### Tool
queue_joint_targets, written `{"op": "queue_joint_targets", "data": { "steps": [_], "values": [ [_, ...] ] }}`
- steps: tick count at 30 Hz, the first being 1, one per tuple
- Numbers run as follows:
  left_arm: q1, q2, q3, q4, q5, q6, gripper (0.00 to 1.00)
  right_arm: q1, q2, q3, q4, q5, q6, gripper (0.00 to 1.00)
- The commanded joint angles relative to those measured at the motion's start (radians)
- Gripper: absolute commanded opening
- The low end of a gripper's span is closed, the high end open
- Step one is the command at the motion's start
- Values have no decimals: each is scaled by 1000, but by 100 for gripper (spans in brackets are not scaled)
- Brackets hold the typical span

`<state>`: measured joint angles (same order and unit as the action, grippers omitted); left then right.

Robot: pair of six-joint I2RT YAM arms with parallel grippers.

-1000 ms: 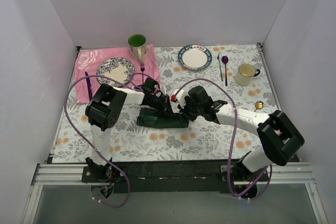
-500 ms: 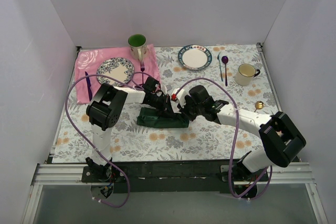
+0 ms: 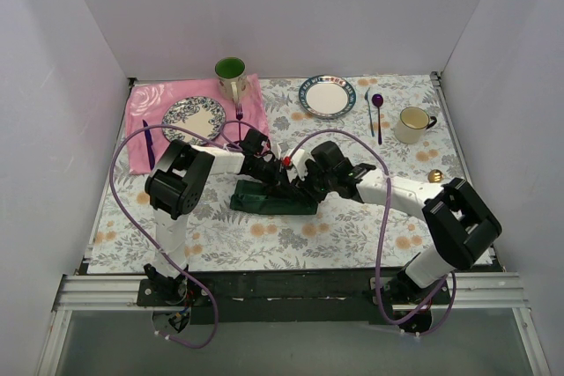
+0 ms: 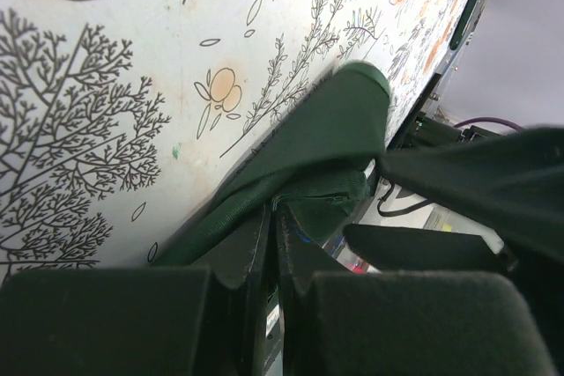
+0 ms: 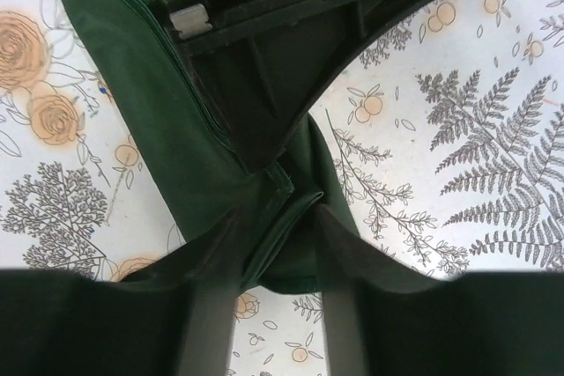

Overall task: Fold the napkin into a case and place the utensils inside
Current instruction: Stuff the top corner of the smaller-rectangle-folded napkin into the folded napkin.

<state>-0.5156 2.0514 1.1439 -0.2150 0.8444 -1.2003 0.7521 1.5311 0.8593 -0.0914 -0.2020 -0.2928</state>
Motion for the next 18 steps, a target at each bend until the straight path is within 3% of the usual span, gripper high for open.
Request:
{"op": "queue_joint_targets", "data": {
  "steps": [1,14,18],
  "values": [
    [-9,33,-10,-37,-168,48,0,-3,24,43,-2,38,15,63],
    [-11,38,-18,-29,-162,42,0,-2,84,73,16,134,24,66],
    [-9,41,-12,-29,-162,42,0,10,118,89,-1,156,17,61]
  ]
}}
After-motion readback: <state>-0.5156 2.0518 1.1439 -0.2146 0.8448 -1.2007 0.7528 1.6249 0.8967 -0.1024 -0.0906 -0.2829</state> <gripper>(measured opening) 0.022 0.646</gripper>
